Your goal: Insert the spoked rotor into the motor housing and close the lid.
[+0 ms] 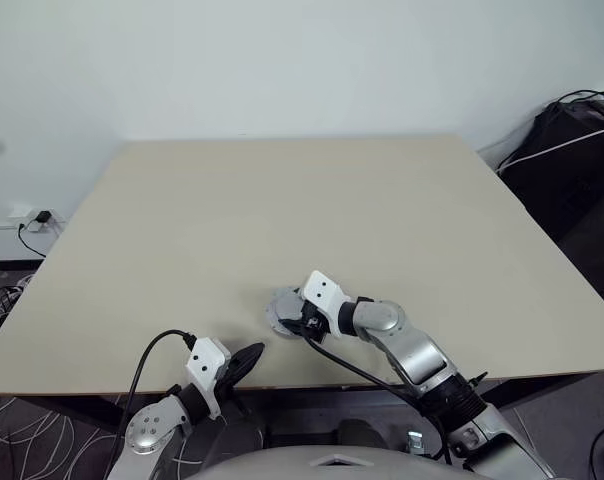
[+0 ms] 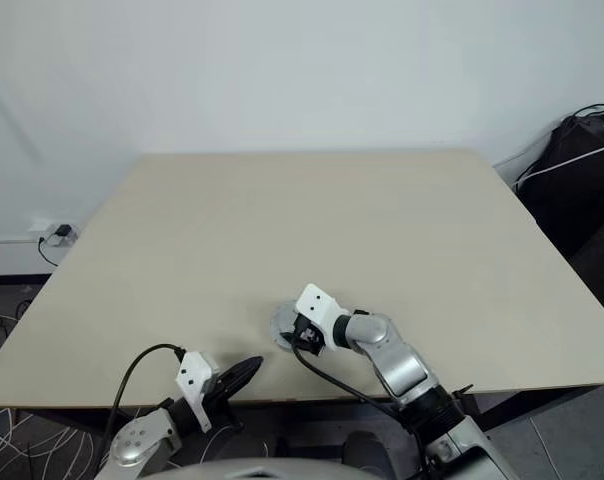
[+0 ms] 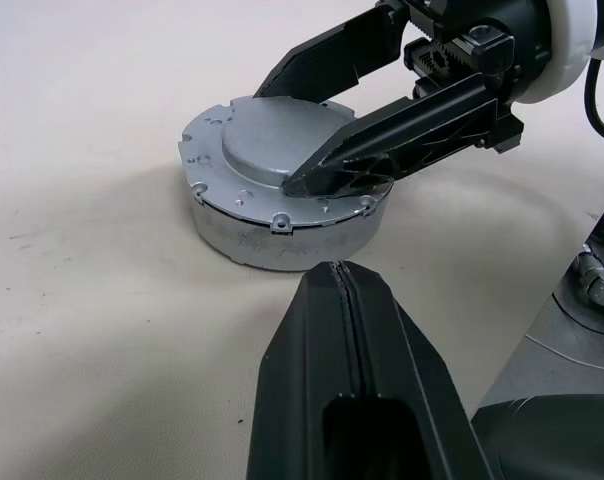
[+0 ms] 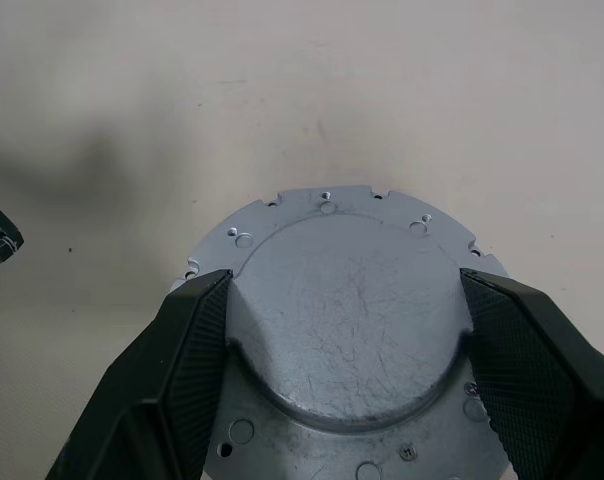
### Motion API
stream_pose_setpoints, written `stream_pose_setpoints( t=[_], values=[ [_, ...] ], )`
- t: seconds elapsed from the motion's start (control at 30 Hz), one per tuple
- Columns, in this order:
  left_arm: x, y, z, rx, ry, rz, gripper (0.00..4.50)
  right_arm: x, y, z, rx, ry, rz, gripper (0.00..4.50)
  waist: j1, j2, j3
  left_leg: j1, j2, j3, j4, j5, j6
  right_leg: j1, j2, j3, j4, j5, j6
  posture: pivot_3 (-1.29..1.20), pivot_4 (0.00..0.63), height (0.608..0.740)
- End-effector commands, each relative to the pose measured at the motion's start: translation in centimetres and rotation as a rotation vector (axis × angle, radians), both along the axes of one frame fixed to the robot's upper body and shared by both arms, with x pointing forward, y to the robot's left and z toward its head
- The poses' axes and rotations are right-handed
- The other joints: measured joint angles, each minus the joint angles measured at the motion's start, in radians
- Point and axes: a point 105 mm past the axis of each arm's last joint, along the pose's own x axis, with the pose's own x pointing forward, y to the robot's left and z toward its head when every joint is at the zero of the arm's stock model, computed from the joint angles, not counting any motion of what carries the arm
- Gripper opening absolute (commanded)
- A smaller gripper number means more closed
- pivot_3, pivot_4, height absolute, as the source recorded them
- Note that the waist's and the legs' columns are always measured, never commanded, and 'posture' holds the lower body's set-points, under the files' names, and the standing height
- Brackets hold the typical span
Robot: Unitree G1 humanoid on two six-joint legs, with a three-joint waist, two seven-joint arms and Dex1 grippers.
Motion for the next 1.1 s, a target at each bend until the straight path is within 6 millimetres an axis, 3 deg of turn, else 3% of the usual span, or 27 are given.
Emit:
stream_pose_setpoints(
  t=[0.03, 1.1],
  values=[
    [0.6, -0.42, 1.54, -0.022, -0.063, -0.01, 0.0, -0.9, -1.27, -2.26, -0.071, 0.079, -0.01, 3.2, 0.0, 0.0, 0.0, 0.0, 0.0, 0.0, 0.0, 0.0, 0.0, 0.0, 0.0, 0.0, 0.0, 0.0, 0.0, 0.0, 0.0, 0.74],
    [0.68, -0.24, 1.41, -0.016, -0.058, -0.008, 0.0, -0.03, -2.26, -2.85, -0.125, 0.037, -0.05, 3.2, -0.002, 0.0, 0.0, 0.0, 0.0, 0.0, 0.0, 0.0, 0.0, 0.0, -0.001, 0.0, 0.0, 0.0, 0.0, 0.0, 0.0, 0.74]
  ],
)
